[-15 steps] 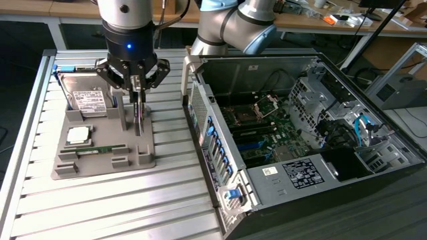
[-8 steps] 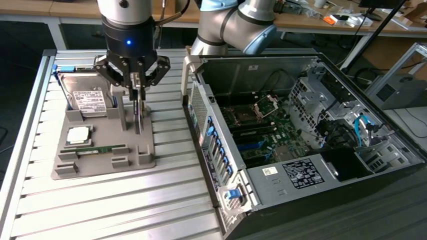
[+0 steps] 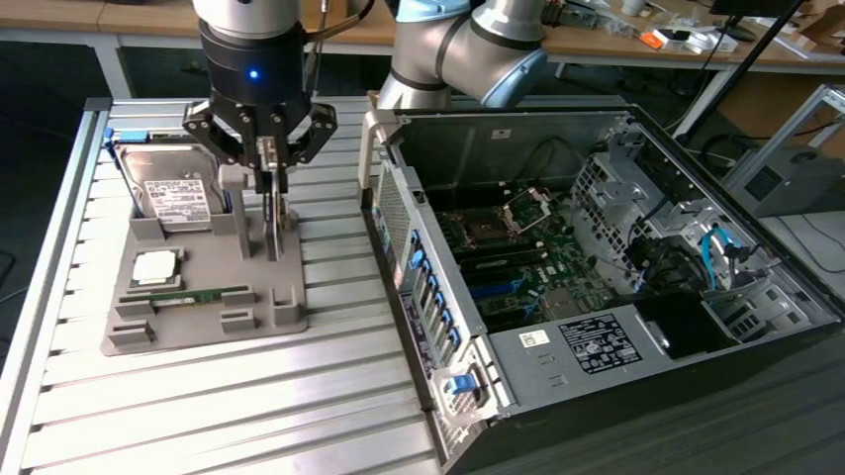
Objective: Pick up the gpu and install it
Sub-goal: 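Pick up the gpu and move the gpu toward the slot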
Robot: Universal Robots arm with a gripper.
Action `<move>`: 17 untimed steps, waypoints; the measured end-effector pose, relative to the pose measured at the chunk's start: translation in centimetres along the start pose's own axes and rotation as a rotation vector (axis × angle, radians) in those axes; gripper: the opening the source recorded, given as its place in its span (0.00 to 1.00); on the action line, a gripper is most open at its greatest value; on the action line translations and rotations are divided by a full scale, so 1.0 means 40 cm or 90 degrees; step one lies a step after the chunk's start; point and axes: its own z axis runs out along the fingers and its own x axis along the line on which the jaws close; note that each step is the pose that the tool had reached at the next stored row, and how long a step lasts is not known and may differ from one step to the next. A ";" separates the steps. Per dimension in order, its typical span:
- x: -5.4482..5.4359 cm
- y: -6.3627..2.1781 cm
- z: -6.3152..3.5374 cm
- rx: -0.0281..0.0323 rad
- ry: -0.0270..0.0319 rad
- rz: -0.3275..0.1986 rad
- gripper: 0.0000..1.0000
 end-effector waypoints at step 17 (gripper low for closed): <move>-0.002 0.006 -0.141 -0.0002 0.0000 0.000 0.27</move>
